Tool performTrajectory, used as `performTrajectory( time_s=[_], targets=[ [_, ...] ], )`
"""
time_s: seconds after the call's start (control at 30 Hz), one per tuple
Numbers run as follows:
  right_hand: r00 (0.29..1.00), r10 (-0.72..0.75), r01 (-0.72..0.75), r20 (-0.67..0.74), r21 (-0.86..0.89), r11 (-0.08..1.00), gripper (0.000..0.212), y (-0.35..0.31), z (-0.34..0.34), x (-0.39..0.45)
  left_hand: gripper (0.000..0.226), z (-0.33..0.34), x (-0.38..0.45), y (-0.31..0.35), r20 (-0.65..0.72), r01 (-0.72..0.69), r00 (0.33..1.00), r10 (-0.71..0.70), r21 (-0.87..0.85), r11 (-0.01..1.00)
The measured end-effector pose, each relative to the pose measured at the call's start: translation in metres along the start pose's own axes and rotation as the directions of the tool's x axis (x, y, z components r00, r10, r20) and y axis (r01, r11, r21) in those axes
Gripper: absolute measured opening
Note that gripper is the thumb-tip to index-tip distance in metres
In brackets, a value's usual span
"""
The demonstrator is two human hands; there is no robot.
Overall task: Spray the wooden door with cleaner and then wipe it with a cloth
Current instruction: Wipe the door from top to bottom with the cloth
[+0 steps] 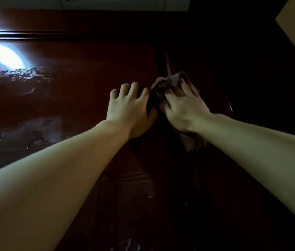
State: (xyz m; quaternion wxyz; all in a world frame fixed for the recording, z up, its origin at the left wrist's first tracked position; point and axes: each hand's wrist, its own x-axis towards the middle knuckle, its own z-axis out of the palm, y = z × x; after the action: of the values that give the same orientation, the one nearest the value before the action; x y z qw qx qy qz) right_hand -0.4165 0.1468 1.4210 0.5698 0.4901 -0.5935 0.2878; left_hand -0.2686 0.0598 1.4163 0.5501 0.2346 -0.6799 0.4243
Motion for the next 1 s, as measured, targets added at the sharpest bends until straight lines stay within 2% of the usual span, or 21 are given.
performTrajectory(
  time_s=[0.1, 0.23, 0.33, 0.43, 0.57, 0.63, 0.7, 0.77, 0.83, 0.9, 1.0],
  targets=[
    [0.999, -0.024, 0.024, -0.038, 0.007, 1.000, 0.054, 0.002, 0.002, 0.004, 0.069, -0.001, -0.002, 0.001, 0.026, 0.007, 1.000, -0.008, 0.032, 0.999],
    [0.988, -0.102, 0.111, -0.116, 0.080, 0.991, 0.058, -0.007, 0.007, -0.060, 0.076, 0.000, -0.004, 0.001, 0.079, -0.001, 0.997, -0.002, 0.044, 0.999],
    [0.987, -0.143, 0.148, -0.078, 0.068, 0.987, 0.059, -0.010, 0.005, -0.092, 0.078, 0.000, -0.006, -0.001, 0.106, -0.006, 0.994, 0.004, 0.015, 1.000],
    [0.996, -0.073, 0.075, -0.049, 0.036, 0.997, 0.057, -0.007, -0.002, -0.070, 0.082, -0.003, -0.008, -0.004, 0.102, -0.003, 0.995, 0.005, -0.019, 1.000],
    [0.998, 0.057, -0.057, -0.007, 0.018, 0.998, 0.059, -0.018, 0.001, -0.022, 0.080, -0.002, -0.020, -0.008, 0.076, 0.018, 0.997, -0.019, 0.020, 1.000],
    [0.999, 0.000, 0.000, -0.038, -0.006, 1.000, 0.063, -0.027, 0.009, -0.030, 0.080, 0.001, -0.029, -0.012, 0.070, 0.009, 0.997, -0.012, 0.040, 0.999],
    [0.991, -0.120, 0.118, -0.066, -0.042, 0.992, 0.064, -0.033, 0.015, -0.056, 0.080, 0.003, -0.036, -0.018, 0.045, -0.004, 0.999, 0.002, 0.044, 0.999],
    [0.982, -0.188, 0.186, -0.027, -0.071, 0.980, 0.067, -0.035, 0.018, -0.080, 0.083, 0.003, -0.042, -0.024, 0.011, -0.013, 1.000, 0.012, 0.044, 0.999],
    [0.979, -0.205, 0.205, 0.015, -0.077, 0.976, 0.070, -0.032, 0.018, -0.083, 0.083, 0.004, -0.045, -0.027, -0.002, -0.011, 1.000, 0.011, 0.055, 0.998],
    [0.980, -0.198, 0.197, 0.000, -0.089, 0.976, 0.072, -0.030, 0.015, -0.069, 0.081, 0.003, -0.047, -0.031, -0.017, 0.010, 1.000, -0.009, 0.053, 0.999],
    [0.994, -0.108, 0.104, -0.035, -0.090, 0.990, 0.065, -0.033, 0.014, -0.033, 0.077, 0.001, -0.049, -0.037, -0.050, 0.047, 0.998, -0.045, 0.052, 0.998]
  ],
)
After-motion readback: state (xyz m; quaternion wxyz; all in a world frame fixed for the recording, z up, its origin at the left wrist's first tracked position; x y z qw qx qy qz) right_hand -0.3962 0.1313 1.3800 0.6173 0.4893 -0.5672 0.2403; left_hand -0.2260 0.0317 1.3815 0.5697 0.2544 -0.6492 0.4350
